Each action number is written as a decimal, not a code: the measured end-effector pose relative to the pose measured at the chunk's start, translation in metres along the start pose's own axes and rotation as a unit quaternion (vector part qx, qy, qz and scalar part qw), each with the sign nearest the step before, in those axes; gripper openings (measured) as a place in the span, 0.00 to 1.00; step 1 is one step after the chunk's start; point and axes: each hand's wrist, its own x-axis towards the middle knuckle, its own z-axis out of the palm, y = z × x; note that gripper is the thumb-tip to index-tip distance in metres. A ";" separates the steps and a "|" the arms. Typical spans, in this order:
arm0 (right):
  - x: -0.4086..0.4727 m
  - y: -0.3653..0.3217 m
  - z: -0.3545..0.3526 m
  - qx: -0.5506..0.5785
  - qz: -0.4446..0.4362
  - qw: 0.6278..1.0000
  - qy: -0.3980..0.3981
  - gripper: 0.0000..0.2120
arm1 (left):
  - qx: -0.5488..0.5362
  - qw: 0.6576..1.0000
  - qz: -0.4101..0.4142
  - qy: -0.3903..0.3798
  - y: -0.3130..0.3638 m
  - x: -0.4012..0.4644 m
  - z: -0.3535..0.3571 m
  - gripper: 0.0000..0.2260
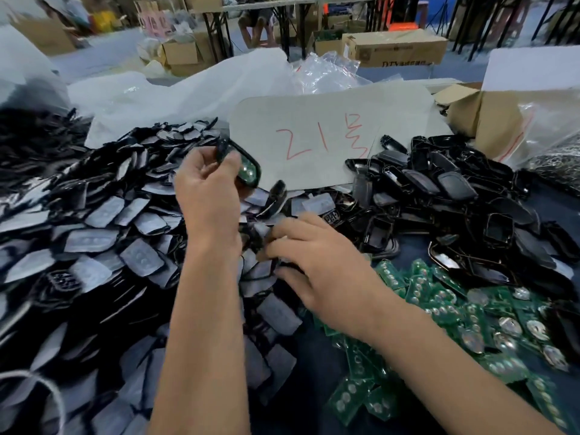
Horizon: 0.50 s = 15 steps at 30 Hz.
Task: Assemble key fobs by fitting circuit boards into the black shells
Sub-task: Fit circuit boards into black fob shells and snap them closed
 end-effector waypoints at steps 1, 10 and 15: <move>0.007 -0.004 0.006 -0.030 -0.039 0.998 -0.041 0.16 | 0.007 1.000 0.012 0.022 0.001 0.005 -0.009 0.09; 0.022 -0.024 0.016 -0.150 -0.114 0.979 -0.076 0.08 | -0.017 0.997 0.008 0.070 0.003 0.009 -0.029 0.09; 0.004 -0.007 -0.007 0.011 -0.053 0.997 0.049 0.06 | -0.039 0.998 0.028 0.037 0.002 0.007 -0.023 0.07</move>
